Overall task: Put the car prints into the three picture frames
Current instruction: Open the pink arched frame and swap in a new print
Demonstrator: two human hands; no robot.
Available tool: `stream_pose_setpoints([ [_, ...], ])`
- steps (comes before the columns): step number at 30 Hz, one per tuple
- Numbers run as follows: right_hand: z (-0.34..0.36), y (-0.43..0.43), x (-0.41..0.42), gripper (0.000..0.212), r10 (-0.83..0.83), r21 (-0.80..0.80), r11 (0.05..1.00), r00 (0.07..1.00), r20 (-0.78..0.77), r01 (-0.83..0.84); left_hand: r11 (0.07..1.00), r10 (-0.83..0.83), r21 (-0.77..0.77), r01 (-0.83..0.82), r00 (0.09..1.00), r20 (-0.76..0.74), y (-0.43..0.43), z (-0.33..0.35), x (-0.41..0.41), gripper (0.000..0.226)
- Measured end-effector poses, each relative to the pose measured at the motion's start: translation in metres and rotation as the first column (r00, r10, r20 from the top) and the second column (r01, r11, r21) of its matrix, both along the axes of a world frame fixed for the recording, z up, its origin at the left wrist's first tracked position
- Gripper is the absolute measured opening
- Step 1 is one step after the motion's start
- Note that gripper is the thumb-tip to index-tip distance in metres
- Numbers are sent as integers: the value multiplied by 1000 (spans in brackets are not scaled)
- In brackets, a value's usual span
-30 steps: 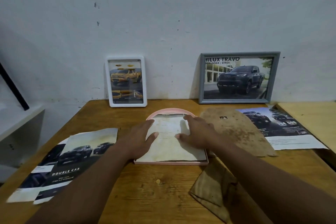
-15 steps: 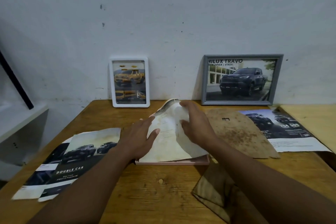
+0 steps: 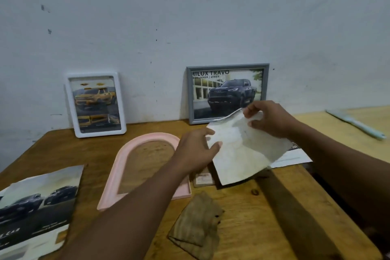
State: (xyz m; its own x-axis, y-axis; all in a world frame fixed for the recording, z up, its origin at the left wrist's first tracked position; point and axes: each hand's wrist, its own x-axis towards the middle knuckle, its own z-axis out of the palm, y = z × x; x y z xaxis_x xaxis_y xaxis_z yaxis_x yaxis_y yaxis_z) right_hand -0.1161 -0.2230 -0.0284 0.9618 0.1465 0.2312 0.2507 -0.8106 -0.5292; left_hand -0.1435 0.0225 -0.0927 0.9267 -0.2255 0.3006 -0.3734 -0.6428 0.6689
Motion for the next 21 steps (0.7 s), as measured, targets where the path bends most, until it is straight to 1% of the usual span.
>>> stream_pose_setpoints([
  [2,-2,-35,5,26,-59,-84,995,998,-1,59,997,-65,37,65,998,-9,-40,-4,8,50],
  [5,-7,-65,10,29,-109,-140,985,993,-45,102,989,-118,81,121,992,-33,-83,-14,15,52],
  [8,-17,-90,19,31,-137,-214,969,989,-53,123,982,-150,111,156,987,-62,-113,-22,25,51],
  [10,-24,-101,24,30,-149,-274,953,988,-51,129,968,-167,173,184,980,-107,-124,-26,34,53],
  [11,-29,-104,26,30,-168,-337,931,984,-62,138,953,-174,229,199,977,-124,-126,-29,38,54],
  [12,-34,-105,28,31,-200,-435,888,977,-76,148,933,-181,293,211,975,-126,-127,-31,41,53],
  [14,-44,-106,30,38,-263,-644,753,959,-103,137,885,-195,413,214,977,-87,-127,-36,46,50],
  [15,-49,-104,31,41,-271,-704,701,956,-116,114,867,-203,452,209,977,-62,-127,-37,47,49],
  [16,-52,-101,32,42,-261,-731,676,957,-123,91,853,-213,481,203,976,-36,-127,-38,47,48],
  [18,-58,-90,30,43,-209,-735,676,972,-111,61,824,-237,532,195,971,10,-127,-40,46,46],
  [19,-62,-82,29,43,-182,-704,708,977,-111,52,811,-247,554,190,969,30,-127,-42,45,44],
  [21,-71,-66,24,47,-137,-534,845,977,-165,28,795,-258,579,179,965,56,-124,-45,44,43],
])
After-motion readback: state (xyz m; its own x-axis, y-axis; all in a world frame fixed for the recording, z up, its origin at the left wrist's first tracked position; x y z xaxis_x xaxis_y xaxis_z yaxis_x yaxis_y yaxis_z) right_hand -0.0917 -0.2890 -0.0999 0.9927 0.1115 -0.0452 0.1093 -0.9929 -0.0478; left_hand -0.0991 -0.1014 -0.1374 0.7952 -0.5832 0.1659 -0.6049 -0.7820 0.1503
